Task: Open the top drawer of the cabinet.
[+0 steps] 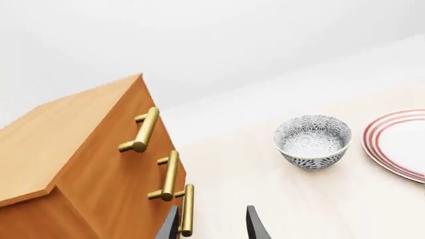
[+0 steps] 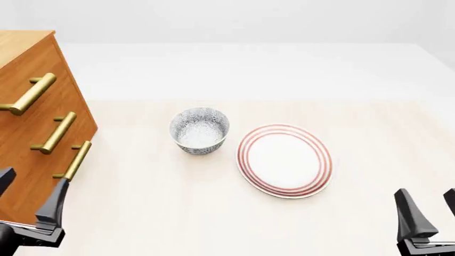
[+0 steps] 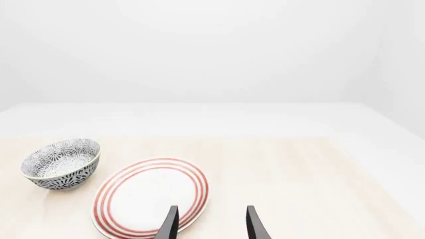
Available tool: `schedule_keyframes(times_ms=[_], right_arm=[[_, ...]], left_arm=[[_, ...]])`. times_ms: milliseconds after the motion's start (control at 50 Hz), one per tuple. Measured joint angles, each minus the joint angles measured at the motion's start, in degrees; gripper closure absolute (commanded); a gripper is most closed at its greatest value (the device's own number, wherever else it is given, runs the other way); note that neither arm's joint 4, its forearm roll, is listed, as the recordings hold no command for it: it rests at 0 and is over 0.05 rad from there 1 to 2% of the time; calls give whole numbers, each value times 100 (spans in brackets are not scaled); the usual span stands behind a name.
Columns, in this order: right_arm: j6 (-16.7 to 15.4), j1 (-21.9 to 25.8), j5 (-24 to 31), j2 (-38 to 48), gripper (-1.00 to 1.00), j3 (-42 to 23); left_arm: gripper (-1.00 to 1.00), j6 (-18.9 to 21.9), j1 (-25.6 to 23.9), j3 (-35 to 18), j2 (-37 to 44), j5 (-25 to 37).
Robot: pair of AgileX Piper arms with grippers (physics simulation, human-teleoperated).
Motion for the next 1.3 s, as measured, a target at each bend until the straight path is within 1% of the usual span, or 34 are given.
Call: schedule_keyframes(times_ms=[140,460,580,760,900,1100,1300], right_arm=[[0,0,0,0,-100,0],[0,0,0,0,-100,0],[0,0,0,0,-100,0],[0,0,0,0,-100,0],[0,0,0,0,-100,0],[0,0,0,0,-100,0],[0,0,0,0,-100,0]], left_arm=[[-100,589,36,-232,245,166],[-100,1713,59,-952,534,797],[-100,2170,73,-1181,717,932],[-100,2734,103,-1507,932,1147],[-100,3323,220,-1558,1108,1137],[-100,4162,444,-1432,1340,919],[-100,4747,601,-1439,1497,743]])
